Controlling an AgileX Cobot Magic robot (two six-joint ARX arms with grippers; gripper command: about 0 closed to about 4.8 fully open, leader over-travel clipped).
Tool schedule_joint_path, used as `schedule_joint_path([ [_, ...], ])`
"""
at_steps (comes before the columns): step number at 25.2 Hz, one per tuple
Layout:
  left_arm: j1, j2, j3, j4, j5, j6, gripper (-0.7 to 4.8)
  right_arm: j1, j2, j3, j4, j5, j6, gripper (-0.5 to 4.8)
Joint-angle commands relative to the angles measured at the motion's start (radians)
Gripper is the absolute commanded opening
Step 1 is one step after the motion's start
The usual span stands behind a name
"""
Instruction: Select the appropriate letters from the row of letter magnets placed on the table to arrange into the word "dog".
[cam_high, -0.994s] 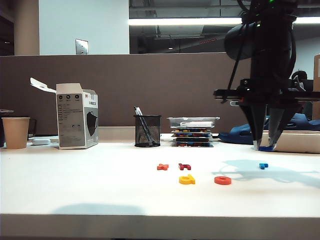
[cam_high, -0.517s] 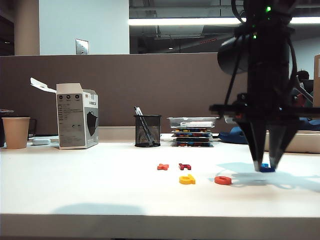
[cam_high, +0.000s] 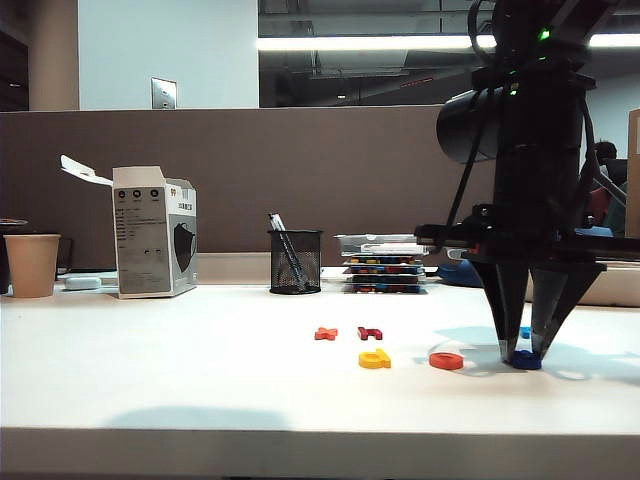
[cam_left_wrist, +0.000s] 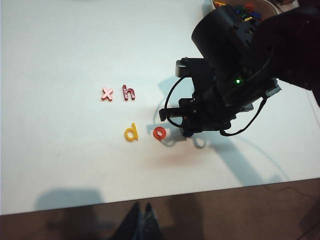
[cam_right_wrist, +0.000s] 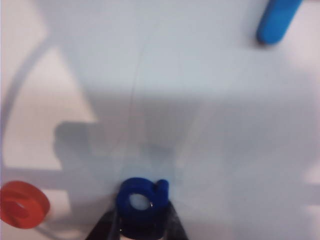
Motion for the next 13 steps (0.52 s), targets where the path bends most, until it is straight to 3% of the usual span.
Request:
schedule_joint_path([
  [1, -0.001, -0.002, 0.002, 0.005, -0.006, 0.002, -0.05, 0.001, -0.003, -0.005, -0.017, 0.001, 0.023, 0.44],
  [10, -0.001, -0.002, 0.002, 0.005, -0.006, 0.002, -0.05, 0.001, -0.003, -0.005, -0.031, -0.009, 0.019, 0.45],
  [13, -0.001, -0.002, 0.002, 0.005, -0.006, 0.002, -0.05, 0.001, -0.003, -0.005, -0.030, -0.009, 0.020, 0.70],
])
